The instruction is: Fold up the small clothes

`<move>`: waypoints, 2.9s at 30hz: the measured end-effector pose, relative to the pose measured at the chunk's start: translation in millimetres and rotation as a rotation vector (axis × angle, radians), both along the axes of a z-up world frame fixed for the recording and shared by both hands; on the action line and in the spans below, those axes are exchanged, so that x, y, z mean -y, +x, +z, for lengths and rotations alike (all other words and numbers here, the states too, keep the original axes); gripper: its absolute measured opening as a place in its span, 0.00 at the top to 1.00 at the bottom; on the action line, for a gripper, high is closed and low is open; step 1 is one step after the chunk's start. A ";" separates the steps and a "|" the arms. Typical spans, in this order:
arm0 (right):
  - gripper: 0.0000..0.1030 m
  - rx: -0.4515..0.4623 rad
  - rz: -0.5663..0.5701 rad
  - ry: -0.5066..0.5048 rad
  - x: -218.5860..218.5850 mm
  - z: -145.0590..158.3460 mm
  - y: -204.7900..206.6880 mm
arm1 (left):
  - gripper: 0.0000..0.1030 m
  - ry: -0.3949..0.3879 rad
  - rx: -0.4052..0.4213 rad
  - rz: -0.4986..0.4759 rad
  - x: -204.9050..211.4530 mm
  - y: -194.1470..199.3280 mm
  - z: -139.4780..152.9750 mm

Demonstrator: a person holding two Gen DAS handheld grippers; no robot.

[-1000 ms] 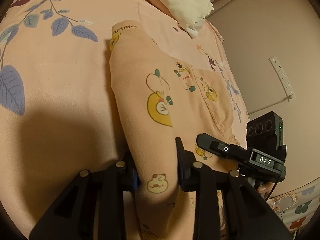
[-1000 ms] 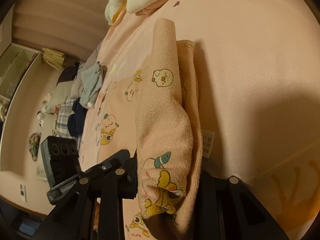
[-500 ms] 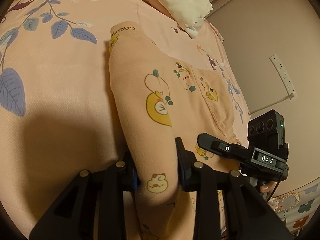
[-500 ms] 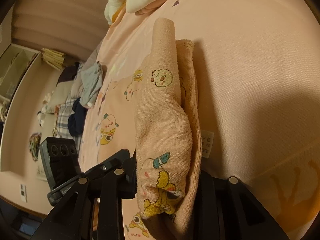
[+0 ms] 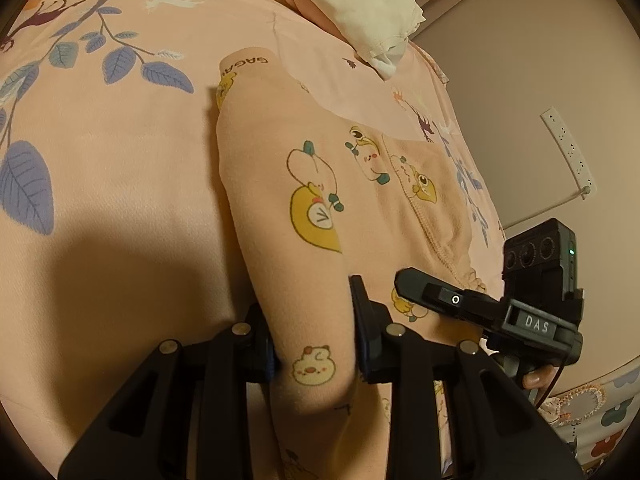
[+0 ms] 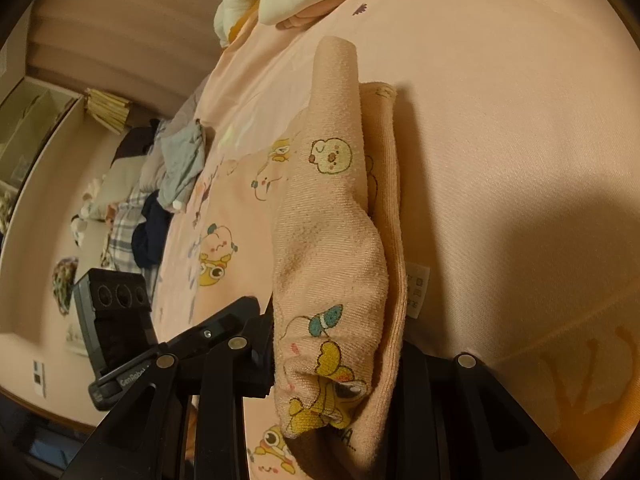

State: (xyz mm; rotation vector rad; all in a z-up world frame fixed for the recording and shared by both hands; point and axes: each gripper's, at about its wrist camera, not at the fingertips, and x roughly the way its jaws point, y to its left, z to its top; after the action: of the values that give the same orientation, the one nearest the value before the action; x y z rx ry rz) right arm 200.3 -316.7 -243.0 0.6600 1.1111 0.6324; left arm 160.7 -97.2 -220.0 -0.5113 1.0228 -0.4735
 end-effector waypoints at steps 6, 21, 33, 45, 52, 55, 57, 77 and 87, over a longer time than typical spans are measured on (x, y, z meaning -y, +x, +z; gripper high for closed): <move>0.72 0.092 0.012 -0.062 -5.5 21.0 -7.8 | 0.76 0.034 0.045 0.006 5.2 -6.1 17.7; 0.72 0.335 0.014 -0.033 -31.8 115.6 -39.1 | 0.77 -0.018 0.223 0.047 -39.0 -48.7 113.1; 0.72 0.353 0.143 -0.022 -97.5 133.4 -30.7 | 0.77 -0.030 0.267 0.179 -118.1 -79.8 132.7; 0.72 0.409 0.238 -0.036 -166.2 156.7 -41.4 | 0.77 0.012 0.335 0.288 -168.2 -113.1 150.6; 0.72 0.407 0.255 -0.091 -186.1 154.5 -43.9 | 0.77 0.050 0.329 0.315 -180.9 -115.4 143.5; 0.72 0.407 0.271 -0.095 -191.3 152.4 -41.8 | 0.77 0.044 0.321 0.326 -188.8 -115.0 135.0; 0.72 0.407 0.274 -0.101 -194.5 147.9 -38.4 | 0.77 0.058 0.304 0.332 -190.2 -108.9 127.2; 0.50 0.187 0.238 -0.269 -182.7 50.5 2.0 | 0.65 0.150 0.055 0.409 -211.3 -63.3 33.1; 0.50 0.341 0.131 -0.370 -166.0 97.8 -10.2 | 0.76 0.303 0.200 0.468 -203.0 -93.0 74.1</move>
State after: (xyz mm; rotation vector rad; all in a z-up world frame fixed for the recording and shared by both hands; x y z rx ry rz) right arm 190.1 -150.7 -145.1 0.1528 0.9223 0.6037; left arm 67.8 105.9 -146.0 -0.4037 0.7334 0.0483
